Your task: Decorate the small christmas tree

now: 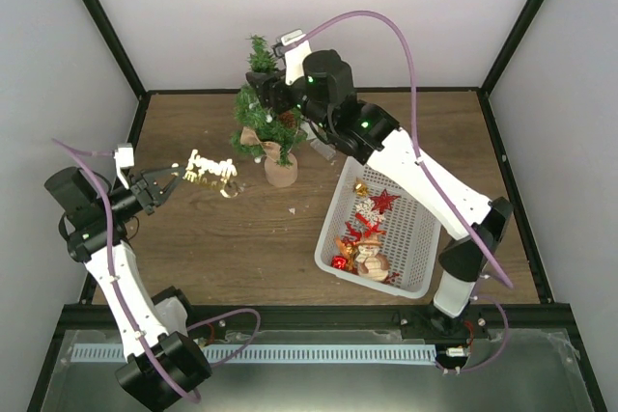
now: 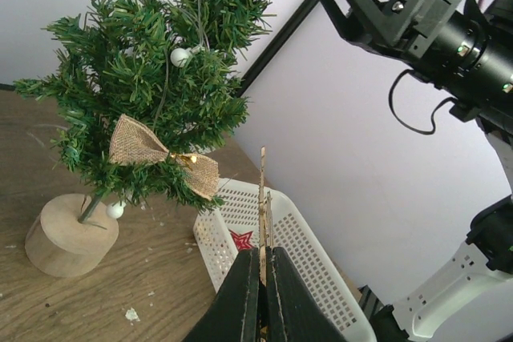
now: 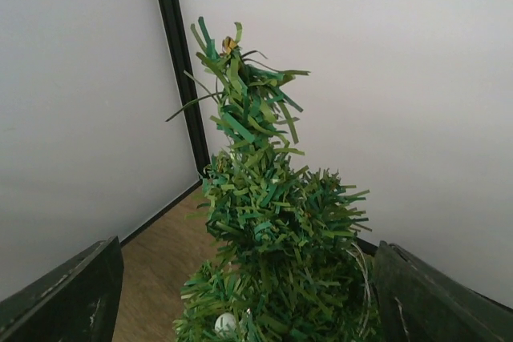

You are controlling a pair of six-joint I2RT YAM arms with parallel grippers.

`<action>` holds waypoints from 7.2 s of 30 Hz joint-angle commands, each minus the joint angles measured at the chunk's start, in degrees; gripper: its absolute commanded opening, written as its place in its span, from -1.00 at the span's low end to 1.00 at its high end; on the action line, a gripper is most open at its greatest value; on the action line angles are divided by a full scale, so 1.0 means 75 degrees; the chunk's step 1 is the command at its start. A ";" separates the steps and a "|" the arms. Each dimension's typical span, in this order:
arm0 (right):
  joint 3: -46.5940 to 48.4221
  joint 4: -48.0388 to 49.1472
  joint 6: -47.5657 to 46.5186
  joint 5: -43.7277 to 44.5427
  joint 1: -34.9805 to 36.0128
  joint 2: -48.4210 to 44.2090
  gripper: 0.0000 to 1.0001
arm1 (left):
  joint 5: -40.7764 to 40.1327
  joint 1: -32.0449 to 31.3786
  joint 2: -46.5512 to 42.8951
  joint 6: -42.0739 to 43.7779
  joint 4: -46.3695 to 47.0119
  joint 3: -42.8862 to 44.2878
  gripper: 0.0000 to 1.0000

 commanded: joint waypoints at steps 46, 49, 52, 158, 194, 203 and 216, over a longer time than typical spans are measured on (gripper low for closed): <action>-0.0163 0.1524 -0.1029 -0.4508 -0.1356 -0.0034 -0.99 | 0.1046 0.0088 -0.0096 -0.0349 0.0577 -0.0243 -1.00; 0.0069 0.1098 -0.1622 -0.5588 -0.1443 -0.0044 -0.99 | 0.1063 0.0085 -0.0119 -0.0380 0.0615 -0.0281 -1.00; -0.0031 0.0893 -0.2206 -0.6397 -0.1438 -0.0201 -0.99 | 0.1069 0.0088 -0.0121 -0.0384 0.0623 -0.0292 -1.00; -0.6026 0.3127 -0.0343 -0.5579 -0.1860 -0.4793 0.94 | 0.1749 -0.4659 0.3849 0.3982 -0.1094 0.4371 -1.00; -0.5988 0.2953 0.0015 -0.6344 -0.1741 -0.4394 0.88 | 0.1755 -0.4736 0.4480 0.5270 -0.1216 0.4102 -1.00; -0.5772 0.2591 -0.0338 -0.5861 -0.1100 -0.4021 0.84 | 0.1749 -0.4585 0.4792 0.5673 -0.1479 0.4085 -1.00; -0.5778 0.2553 -0.0317 -0.5602 -0.0963 -0.3977 0.82 | 0.1749 -0.4334 0.5330 0.7255 -0.3237 0.4406 -0.83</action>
